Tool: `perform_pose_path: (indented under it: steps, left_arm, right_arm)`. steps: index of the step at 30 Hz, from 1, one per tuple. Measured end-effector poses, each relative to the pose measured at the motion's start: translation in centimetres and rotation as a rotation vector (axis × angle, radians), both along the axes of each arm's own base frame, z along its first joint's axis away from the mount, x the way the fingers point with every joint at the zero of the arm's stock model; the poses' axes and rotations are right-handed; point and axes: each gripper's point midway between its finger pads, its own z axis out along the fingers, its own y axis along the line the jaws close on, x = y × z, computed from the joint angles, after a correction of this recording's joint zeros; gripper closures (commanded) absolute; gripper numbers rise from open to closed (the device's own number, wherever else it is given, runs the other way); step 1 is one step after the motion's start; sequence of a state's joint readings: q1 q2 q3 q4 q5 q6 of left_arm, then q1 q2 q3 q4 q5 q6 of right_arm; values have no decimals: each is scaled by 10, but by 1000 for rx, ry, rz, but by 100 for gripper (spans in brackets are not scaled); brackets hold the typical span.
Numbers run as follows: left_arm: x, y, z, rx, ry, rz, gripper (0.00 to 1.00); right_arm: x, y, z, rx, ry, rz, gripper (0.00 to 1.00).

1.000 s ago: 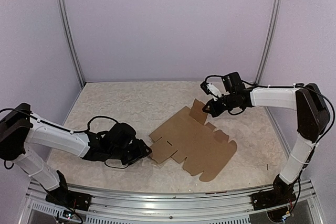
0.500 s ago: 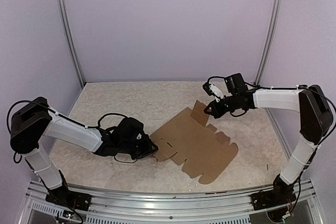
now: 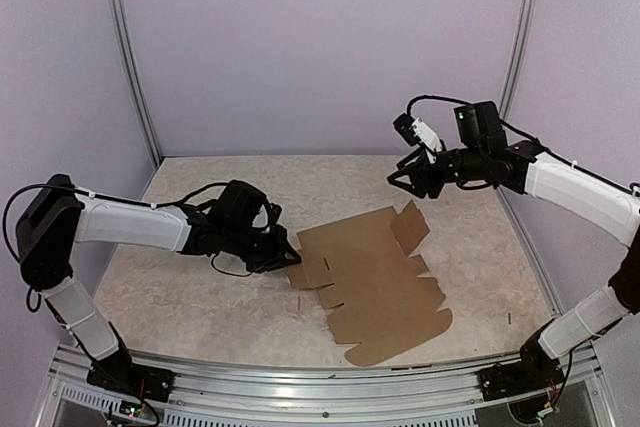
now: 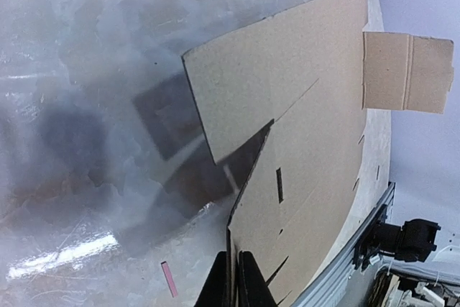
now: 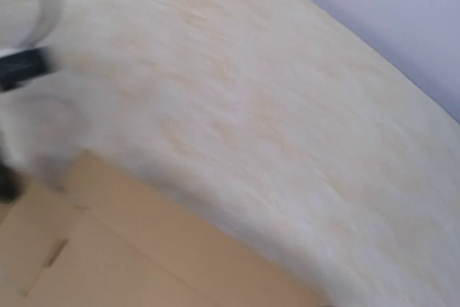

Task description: Fold the paper box

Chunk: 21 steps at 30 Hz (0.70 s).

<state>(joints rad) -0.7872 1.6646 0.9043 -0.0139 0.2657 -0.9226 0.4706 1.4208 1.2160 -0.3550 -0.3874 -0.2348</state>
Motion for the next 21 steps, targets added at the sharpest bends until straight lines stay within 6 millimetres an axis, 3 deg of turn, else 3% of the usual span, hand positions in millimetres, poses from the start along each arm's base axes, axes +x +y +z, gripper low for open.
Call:
perform_pose_path:
  steps: [1,3,5,8,11,15,18,21]
  left_arm:
    - [3,0,6,4,-6,-22,94]
    - [7,3,15,25,2,-68,93]
    - [10,10,17,50,26,-107,93]
    - [10,21,7,99,77,-157,92]
    - [4,34,-12,158,144,-196,90]
    - [-5,39,-23,201,204,-246,84]
    - [-2,35,-21,195,202,-262,73]
    - [-2,30,-23,182,206,-276,60]
  right_arm:
    - [-8,12,1,3,-11,43,65]
    - [-26,42,-17,-10,12,144,73]
    - [-47,73,-58,-54,90,247,79]
    - [-75,98,-122,-137,219,353,85]
    - [-90,107,-154,-187,284,402,87]
    - [-98,115,-169,-210,295,434,89]
    - [-99,118,-184,-223,318,436,91]
    - [-99,115,-212,-258,376,420,94]
